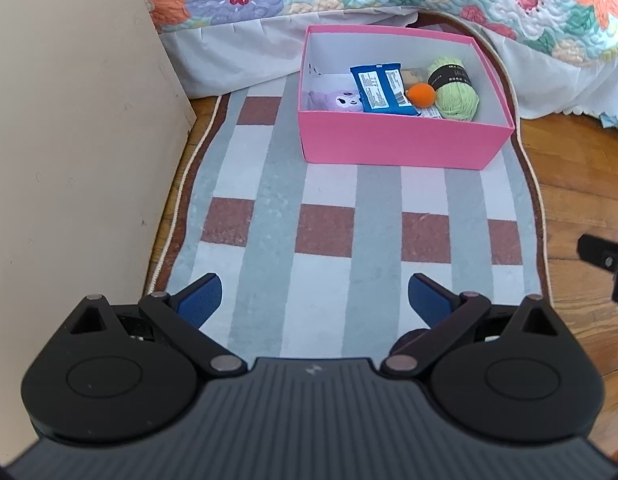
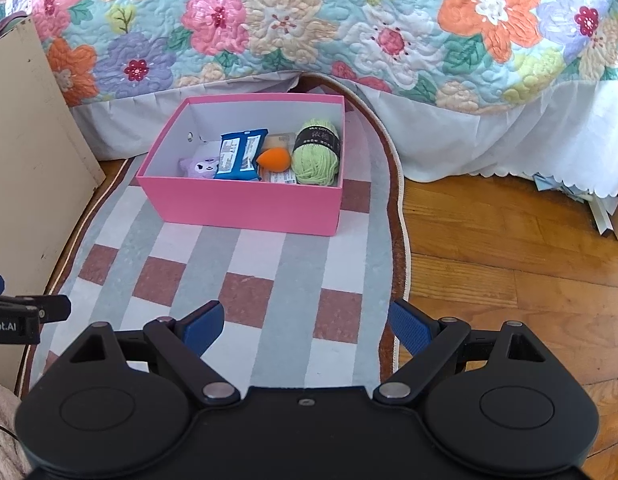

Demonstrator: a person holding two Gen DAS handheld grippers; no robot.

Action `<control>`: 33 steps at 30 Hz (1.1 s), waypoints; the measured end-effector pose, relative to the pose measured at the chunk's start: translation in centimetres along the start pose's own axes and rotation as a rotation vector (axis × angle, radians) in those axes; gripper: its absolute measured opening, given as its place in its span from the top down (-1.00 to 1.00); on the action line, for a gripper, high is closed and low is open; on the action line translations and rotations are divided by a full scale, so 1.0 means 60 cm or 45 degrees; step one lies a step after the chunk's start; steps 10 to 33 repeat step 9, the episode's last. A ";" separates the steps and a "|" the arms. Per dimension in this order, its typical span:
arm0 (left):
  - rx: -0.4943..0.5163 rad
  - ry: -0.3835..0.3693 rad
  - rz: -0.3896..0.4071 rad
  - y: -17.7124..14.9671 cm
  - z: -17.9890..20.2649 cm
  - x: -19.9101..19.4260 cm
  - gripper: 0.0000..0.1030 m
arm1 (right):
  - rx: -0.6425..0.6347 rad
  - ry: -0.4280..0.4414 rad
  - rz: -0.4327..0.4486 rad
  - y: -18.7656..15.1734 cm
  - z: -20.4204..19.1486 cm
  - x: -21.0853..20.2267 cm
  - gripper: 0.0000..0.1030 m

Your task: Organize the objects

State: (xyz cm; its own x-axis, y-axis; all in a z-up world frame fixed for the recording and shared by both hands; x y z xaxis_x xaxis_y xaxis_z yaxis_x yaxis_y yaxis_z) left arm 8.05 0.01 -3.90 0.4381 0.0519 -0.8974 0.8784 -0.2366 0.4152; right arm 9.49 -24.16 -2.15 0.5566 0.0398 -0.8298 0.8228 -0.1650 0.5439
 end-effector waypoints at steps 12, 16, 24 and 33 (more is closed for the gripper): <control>0.007 0.004 0.009 0.001 -0.005 0.000 -0.96 | -0.018 -0.014 0.031 0.005 0.001 0.002 -0.79; 0.007 0.004 0.009 0.001 -0.005 0.000 -0.96 | -0.018 -0.014 0.031 0.005 0.001 0.002 -0.79; 0.007 0.004 0.009 0.001 -0.005 0.000 -0.96 | -0.018 -0.014 0.031 0.005 0.001 0.002 -0.79; 0.007 0.004 0.009 0.001 -0.005 0.000 -0.96 | -0.018 -0.014 0.031 0.005 0.001 0.002 -0.79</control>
Point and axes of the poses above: each gripper's, at about its wrist camera, not at the fingertips, and x roughly the way its jaws point, z to its right, y to its top, the point moved 5 cm from there along x, roughly the way its jaws point, and after that the axes turned 13 degrees about x, right-handed, at the moved point
